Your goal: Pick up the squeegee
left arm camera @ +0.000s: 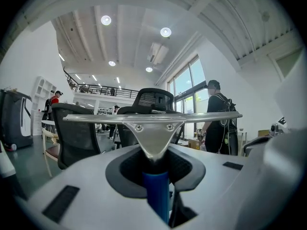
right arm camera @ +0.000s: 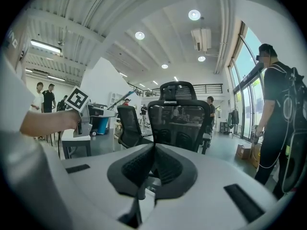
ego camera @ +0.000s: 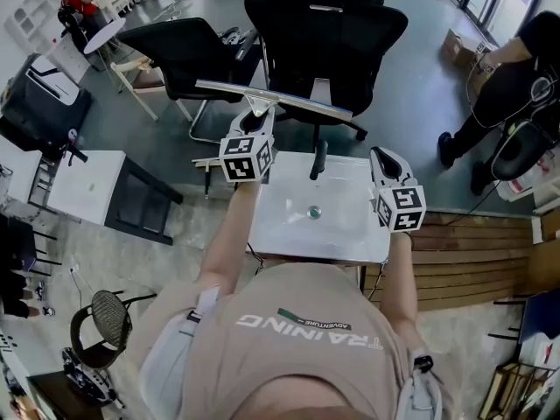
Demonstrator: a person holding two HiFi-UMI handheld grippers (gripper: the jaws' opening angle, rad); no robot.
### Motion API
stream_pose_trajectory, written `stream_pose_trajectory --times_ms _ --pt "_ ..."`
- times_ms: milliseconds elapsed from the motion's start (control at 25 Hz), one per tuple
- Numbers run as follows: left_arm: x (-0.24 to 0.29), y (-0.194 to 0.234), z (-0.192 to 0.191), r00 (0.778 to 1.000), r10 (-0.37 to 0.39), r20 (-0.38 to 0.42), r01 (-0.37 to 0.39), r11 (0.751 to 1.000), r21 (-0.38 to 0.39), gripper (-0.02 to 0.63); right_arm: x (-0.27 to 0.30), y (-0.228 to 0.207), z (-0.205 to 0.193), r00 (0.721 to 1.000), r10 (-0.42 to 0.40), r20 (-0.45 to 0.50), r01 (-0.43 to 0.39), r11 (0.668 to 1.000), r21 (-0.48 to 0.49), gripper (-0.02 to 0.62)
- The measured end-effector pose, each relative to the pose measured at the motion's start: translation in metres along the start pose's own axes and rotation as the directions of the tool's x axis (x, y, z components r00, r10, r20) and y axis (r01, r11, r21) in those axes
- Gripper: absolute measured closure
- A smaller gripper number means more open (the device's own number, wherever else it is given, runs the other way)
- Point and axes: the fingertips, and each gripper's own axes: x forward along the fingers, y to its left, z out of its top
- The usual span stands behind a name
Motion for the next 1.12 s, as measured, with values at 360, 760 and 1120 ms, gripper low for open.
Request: stream_pose_trajectory --times_ms 360,760,1120 --pt "-0.003 0.004 -0.002 1.0 -0.002 -0.003 0.002 1.0 0.01 0.509 -0.001 0.006 -0.006 1.0 -0.006 -0.026 0.006 1.0 -0.002 0.56" --pt "-0.007 0.004 0.004 1.0 0.008 0.005 -0.008 1.0 0.015 0.509 -0.001 0.011 -0.005 0.999 0.017 -0.031 -0.017 1.0 -0.008 0.56" --pt "-0.013 0.015 0.001 0.999 0.041 0.004 -0.041 0.999 0.009 0.509 0.004 0.014 -0.007 0.999 0.04 -0.031 -0.04 0.999 -0.003 0.56"
